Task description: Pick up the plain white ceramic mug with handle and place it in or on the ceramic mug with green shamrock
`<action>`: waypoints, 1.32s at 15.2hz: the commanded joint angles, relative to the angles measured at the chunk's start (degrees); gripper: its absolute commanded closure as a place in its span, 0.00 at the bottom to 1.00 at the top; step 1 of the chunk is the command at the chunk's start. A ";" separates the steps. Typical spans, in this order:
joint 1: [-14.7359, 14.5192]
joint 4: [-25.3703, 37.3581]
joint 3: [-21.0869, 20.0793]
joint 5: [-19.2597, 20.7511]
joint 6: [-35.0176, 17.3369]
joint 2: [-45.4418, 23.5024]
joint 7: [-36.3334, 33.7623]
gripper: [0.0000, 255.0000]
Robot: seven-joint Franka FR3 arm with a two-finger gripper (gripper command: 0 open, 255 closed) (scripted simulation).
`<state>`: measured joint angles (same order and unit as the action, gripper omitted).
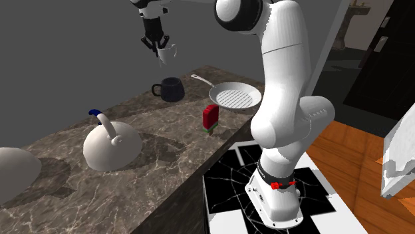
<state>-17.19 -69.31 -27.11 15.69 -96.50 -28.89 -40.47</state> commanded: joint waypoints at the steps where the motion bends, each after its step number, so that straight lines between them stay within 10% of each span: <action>1: 0.40 -2.01 0.02 -0.04 -1.82 0.20 -0.10 1.00; 18: 1.42 -9.64 0.27 0.29 -9.32 0.16 -0.96 1.00; 19: 1.42 -9.64 0.27 0.29 -9.32 0.16 -0.96 0.00; 20: 1.42 -9.64 0.27 0.29 -9.32 0.16 -0.96 0.00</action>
<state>-15.77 -78.95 -26.84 15.97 -105.82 -28.73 -41.44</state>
